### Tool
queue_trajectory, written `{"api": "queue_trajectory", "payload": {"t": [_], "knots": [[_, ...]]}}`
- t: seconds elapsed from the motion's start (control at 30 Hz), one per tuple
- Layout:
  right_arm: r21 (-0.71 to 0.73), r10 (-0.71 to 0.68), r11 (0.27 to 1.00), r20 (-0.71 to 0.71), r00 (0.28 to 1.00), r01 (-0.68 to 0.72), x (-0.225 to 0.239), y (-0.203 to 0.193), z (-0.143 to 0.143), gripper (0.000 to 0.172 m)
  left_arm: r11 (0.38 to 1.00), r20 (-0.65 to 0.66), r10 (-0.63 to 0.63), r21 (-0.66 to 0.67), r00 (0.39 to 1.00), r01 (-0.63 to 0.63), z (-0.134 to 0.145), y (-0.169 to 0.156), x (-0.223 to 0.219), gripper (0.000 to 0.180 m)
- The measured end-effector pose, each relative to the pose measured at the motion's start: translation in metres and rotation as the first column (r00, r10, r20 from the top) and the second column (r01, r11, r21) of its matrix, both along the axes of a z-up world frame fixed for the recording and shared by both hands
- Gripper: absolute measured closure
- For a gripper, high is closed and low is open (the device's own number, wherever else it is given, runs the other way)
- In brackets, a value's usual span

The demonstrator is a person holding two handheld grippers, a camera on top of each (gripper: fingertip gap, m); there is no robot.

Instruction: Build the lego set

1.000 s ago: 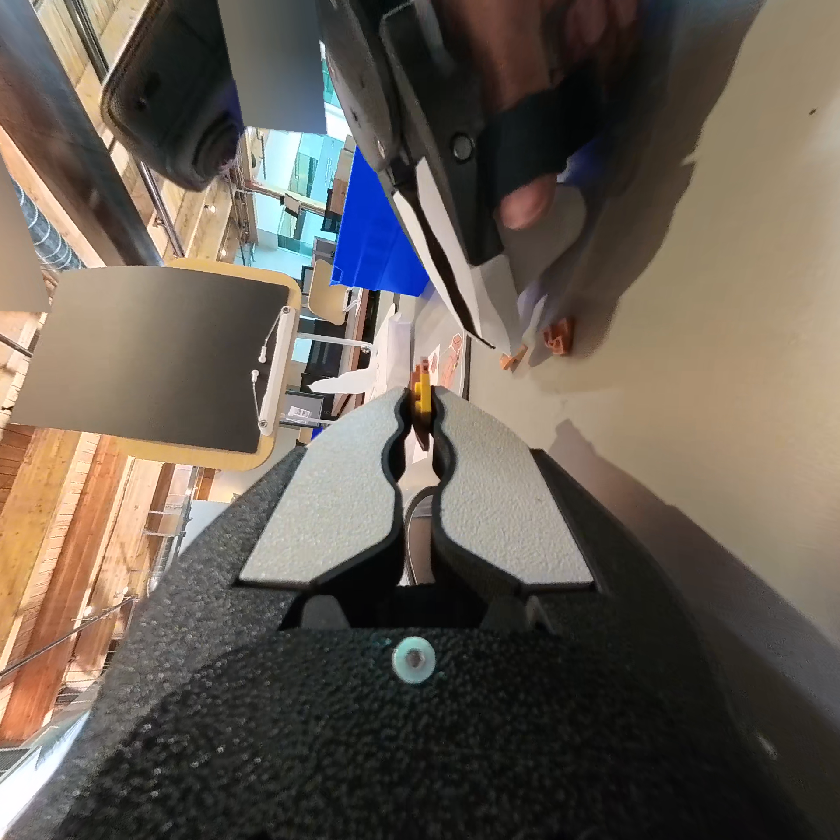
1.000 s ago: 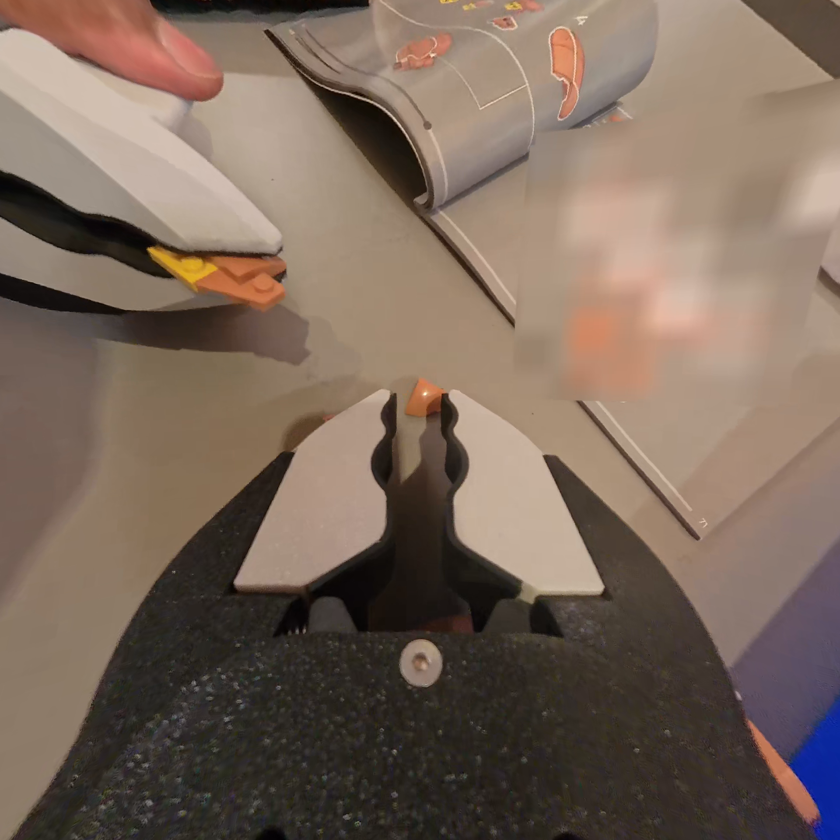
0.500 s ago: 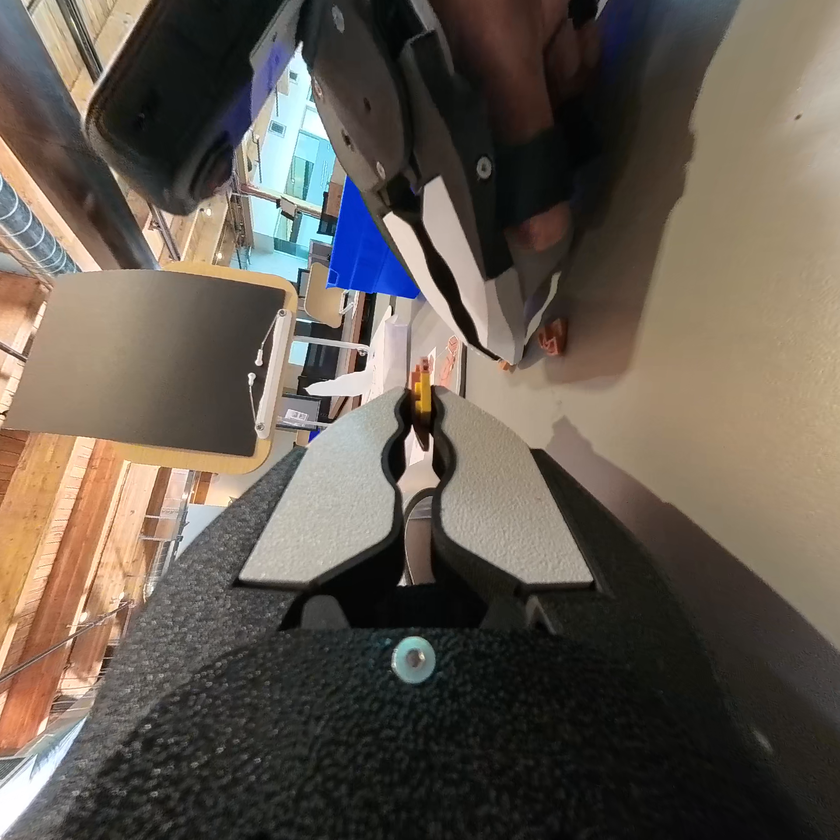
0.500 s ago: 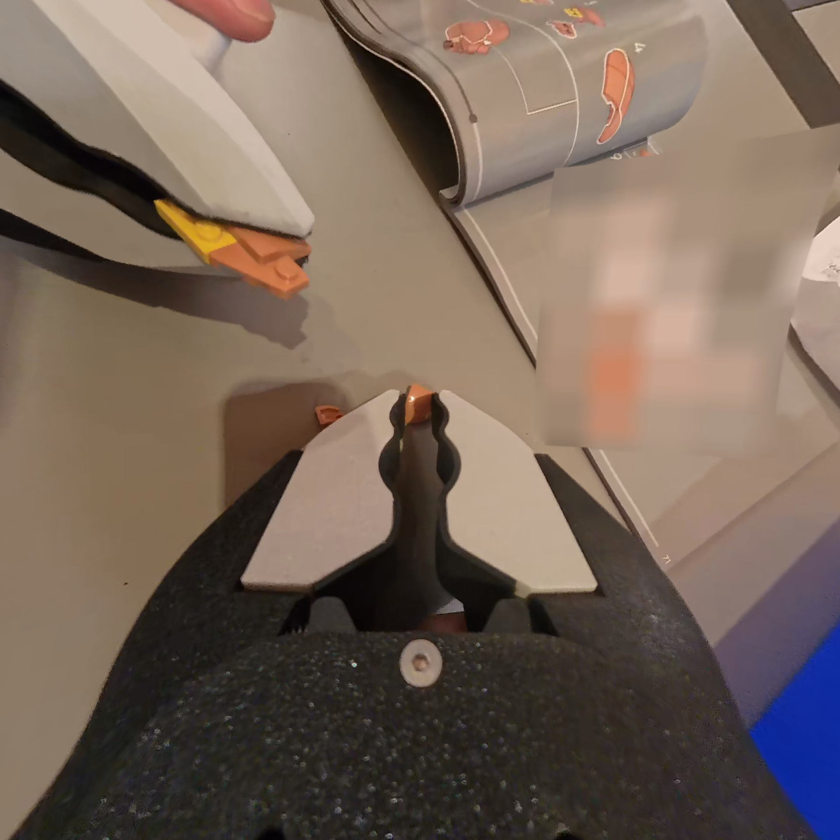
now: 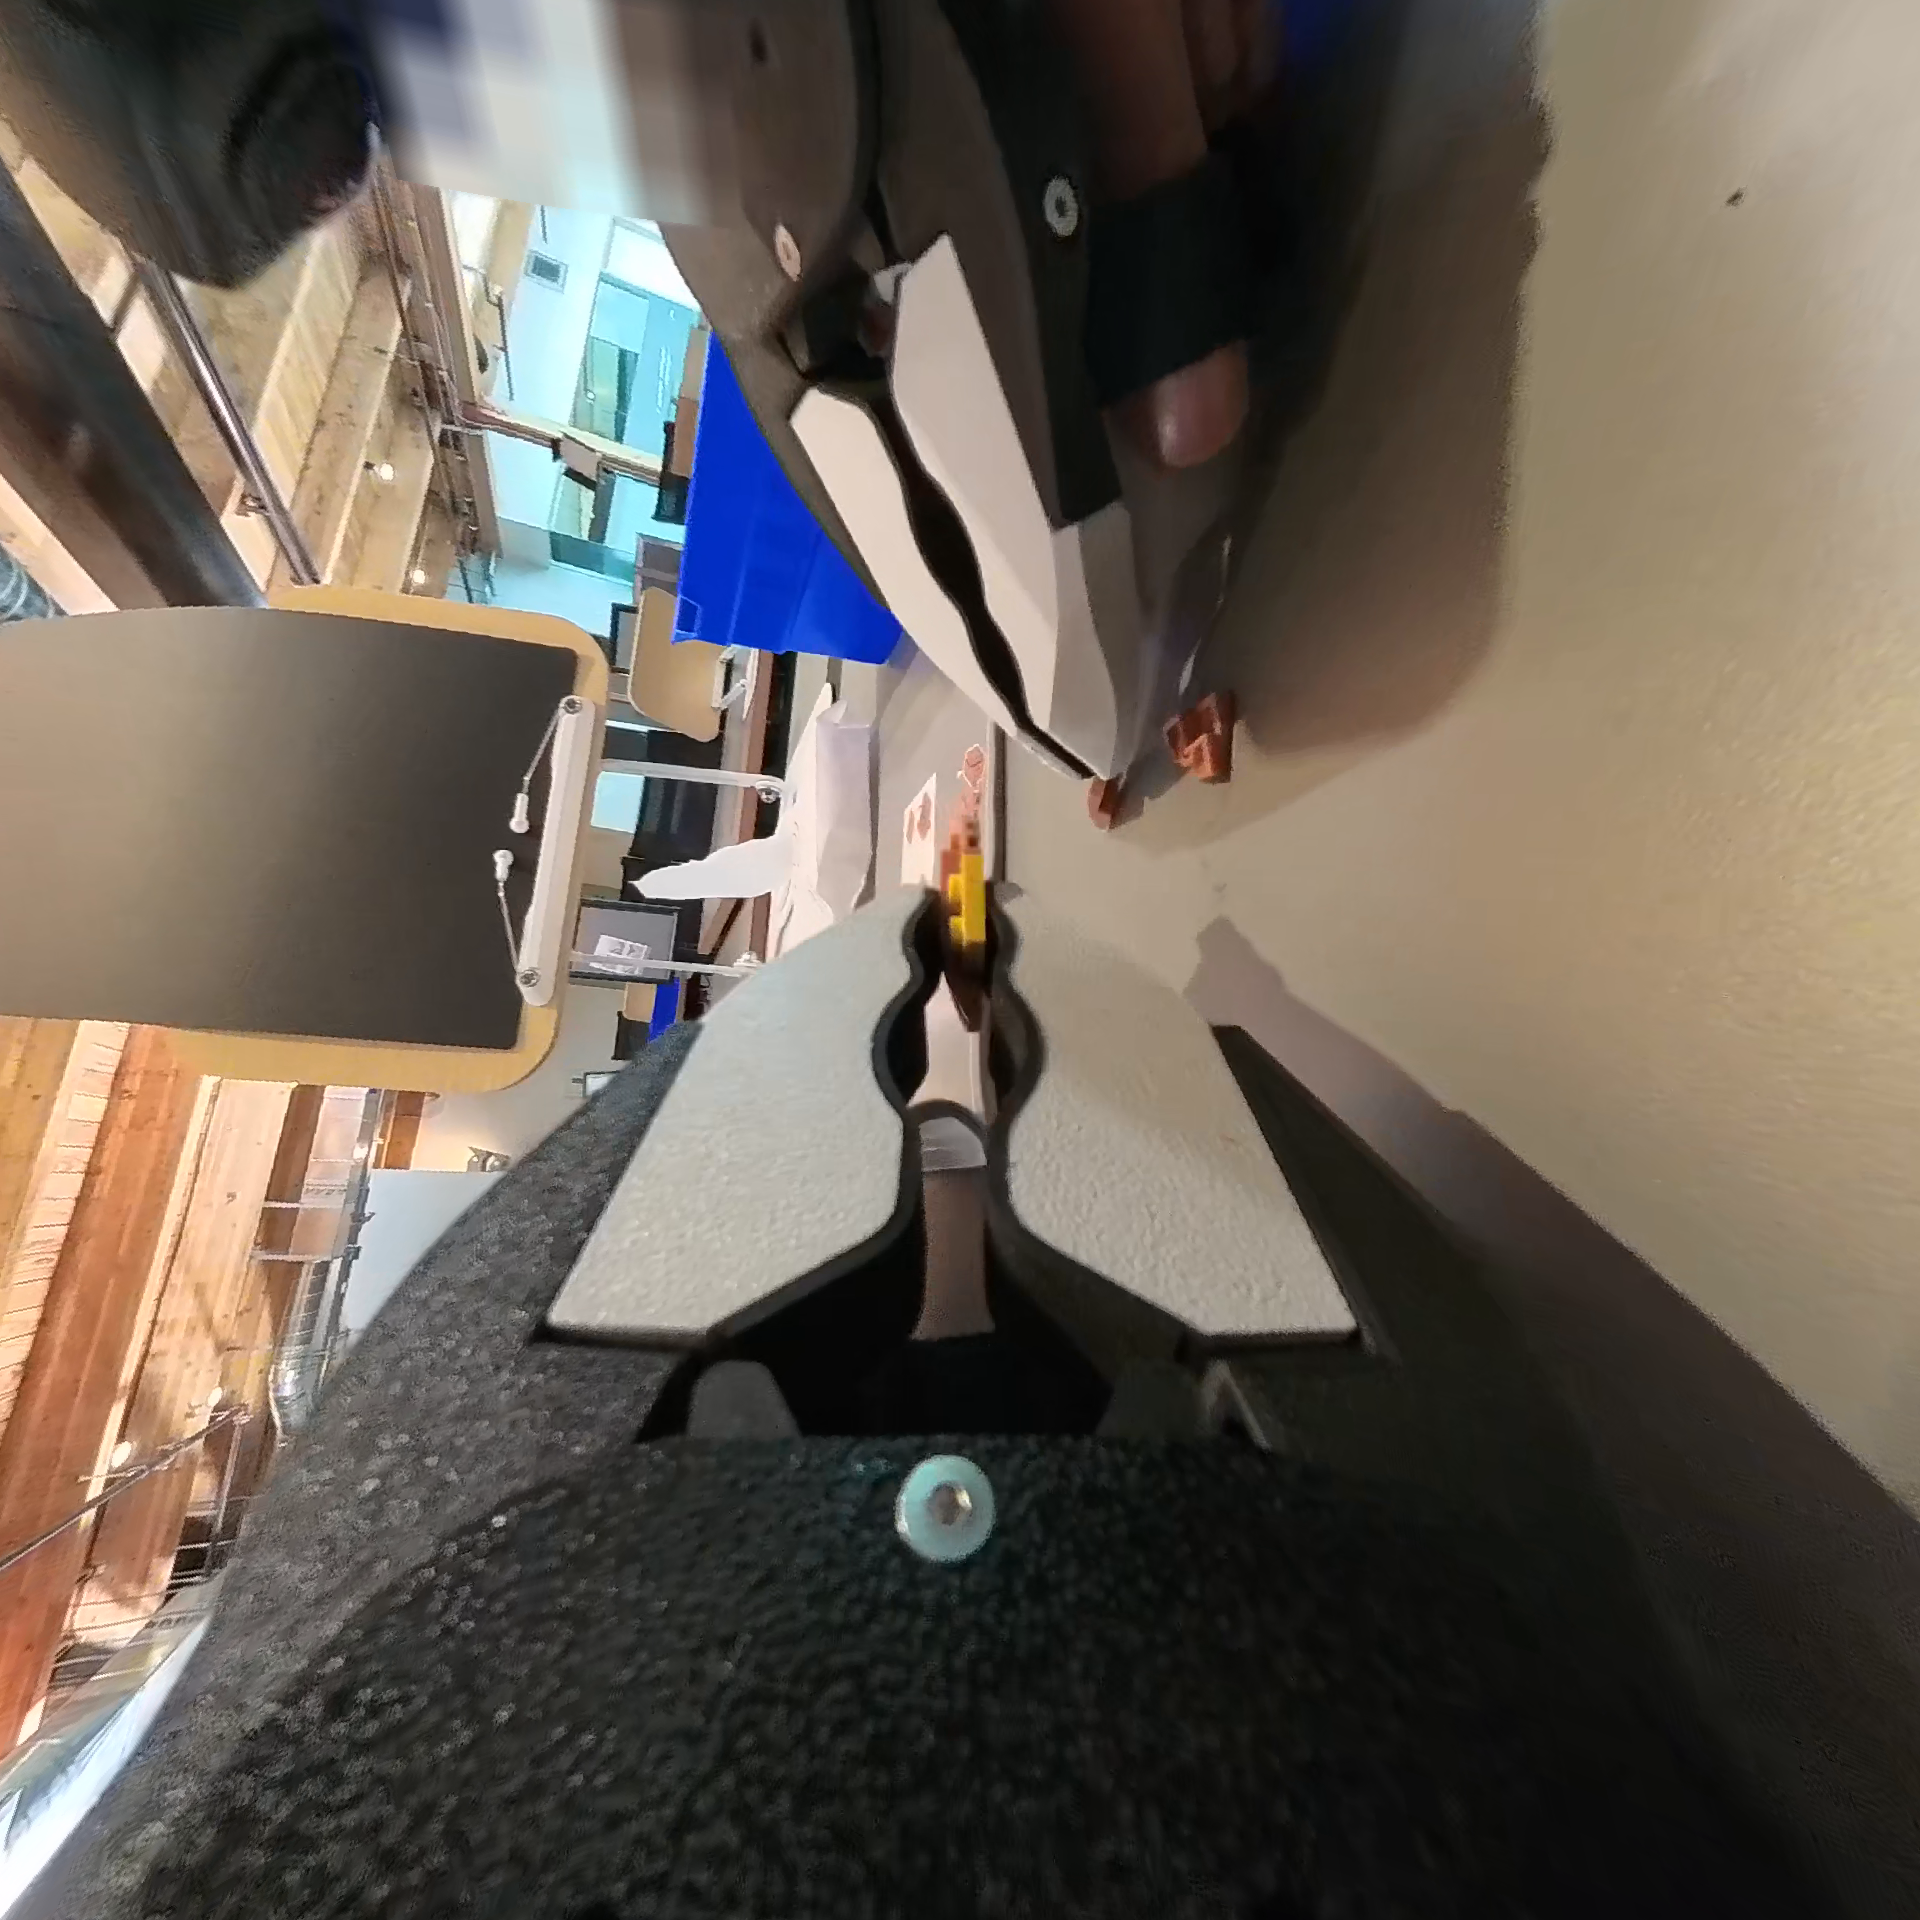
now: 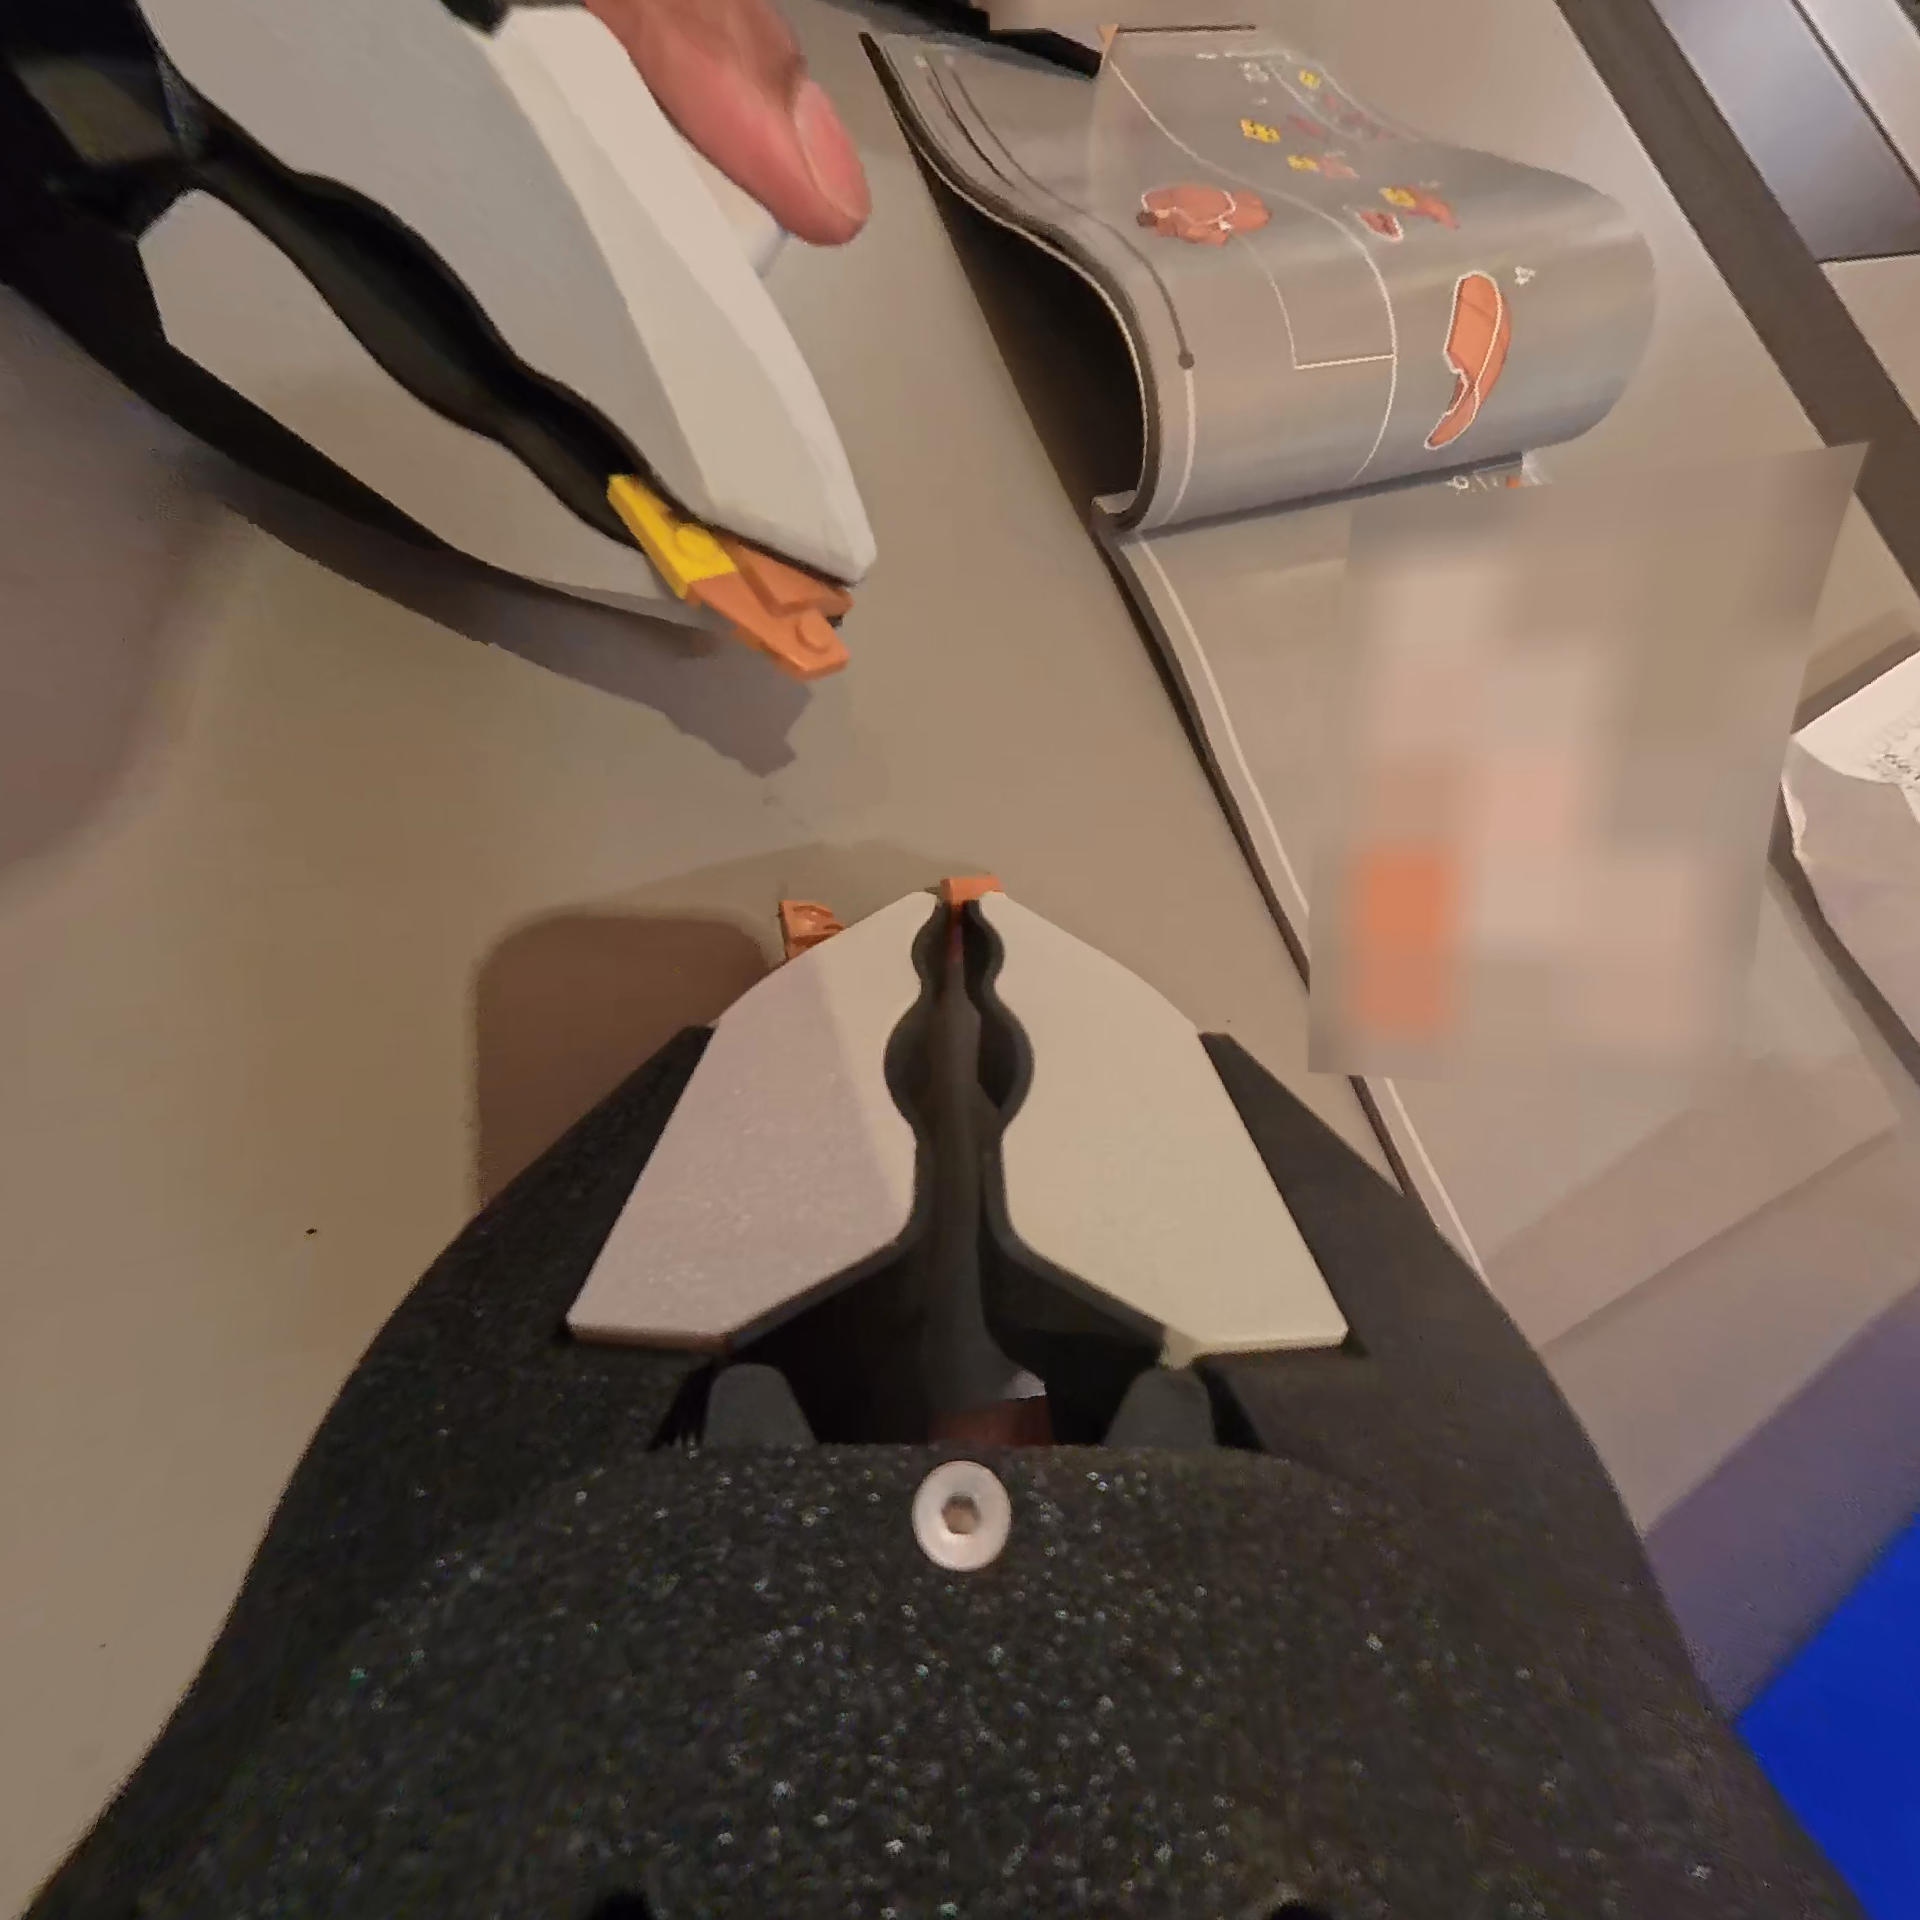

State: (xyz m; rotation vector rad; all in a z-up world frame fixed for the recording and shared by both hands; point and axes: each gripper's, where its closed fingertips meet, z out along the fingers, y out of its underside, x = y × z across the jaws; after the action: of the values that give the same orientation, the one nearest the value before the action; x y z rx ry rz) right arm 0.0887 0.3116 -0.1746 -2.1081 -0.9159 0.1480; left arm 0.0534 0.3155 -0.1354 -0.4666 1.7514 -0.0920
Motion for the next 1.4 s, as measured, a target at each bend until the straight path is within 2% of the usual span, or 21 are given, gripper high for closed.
{"api": "queue_trajectory", "payload": {"t": [0.6, 0.77, 1.4], "knots": [[0.047, -0.010, 0.999, -0.062, 0.998, 0.012, 0.002, 0.002, 0.010, 0.172, 1.000, -0.055, -0.003, -0.029, 0.998, 0.002, -0.011, 0.001, -0.001, 0.174], [0.026, -0.029, 0.999, -0.023, 0.999, 0.029, 0.005, 0.002, 0.004, 0.172, 0.999, -0.061, -0.004, -0.034, 0.998, 0.002, -0.012, 0.000, -0.001, 0.174], [-0.046, -0.001, 0.999, -0.050, 0.999, -0.001, -0.002, 0.001, -0.002, 0.161, 0.999, -0.068, -0.009, -0.046, 0.998, 0.006, -0.014, -0.001, 0.000, 0.174]]}}
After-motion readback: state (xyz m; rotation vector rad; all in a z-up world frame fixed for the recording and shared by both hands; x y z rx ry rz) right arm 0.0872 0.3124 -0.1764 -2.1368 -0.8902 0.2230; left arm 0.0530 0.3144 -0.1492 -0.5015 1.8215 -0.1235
